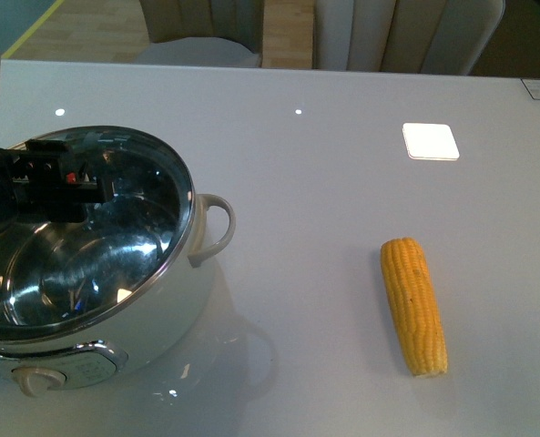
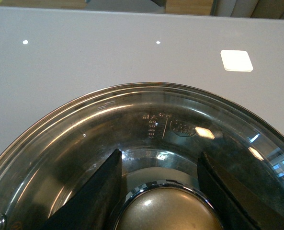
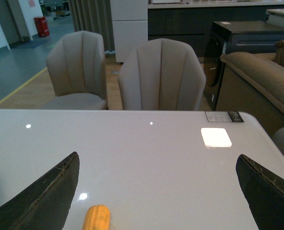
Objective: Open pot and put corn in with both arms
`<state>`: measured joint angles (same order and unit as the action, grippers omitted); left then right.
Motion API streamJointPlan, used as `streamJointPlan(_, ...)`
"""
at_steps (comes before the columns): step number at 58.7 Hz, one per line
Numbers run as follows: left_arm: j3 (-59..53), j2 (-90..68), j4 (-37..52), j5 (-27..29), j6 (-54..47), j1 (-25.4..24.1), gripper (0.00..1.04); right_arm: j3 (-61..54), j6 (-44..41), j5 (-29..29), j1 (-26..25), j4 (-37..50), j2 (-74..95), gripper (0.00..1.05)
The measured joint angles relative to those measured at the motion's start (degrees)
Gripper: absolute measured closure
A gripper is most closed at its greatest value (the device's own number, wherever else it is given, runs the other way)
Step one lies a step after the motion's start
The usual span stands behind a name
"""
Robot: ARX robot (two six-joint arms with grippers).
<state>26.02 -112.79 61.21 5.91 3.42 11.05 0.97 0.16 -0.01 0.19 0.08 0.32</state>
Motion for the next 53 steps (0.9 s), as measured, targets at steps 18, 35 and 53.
streamJointPlan(18, 0.00, 0.79, -0.83, 0.33, -0.90, 0.22, 0.63, 0.02, 0.00, 0.00, 0.00, 0.00, 0.00, 0.09)
streamJointPlan(35, 0.31, 7.26, -7.85, 0.52, -1.53, 0.02, 0.63, 0.02, 0.00, 0.00, 0.00, 0.00, 0.00, 0.09)
streamJointPlan(53, 2.05, 19.87, -15.23, -3.06, -1.70, -3.89, 0.63, 0.02, 0.00, 0.00, 0.00, 0.00, 0.00, 0.09)
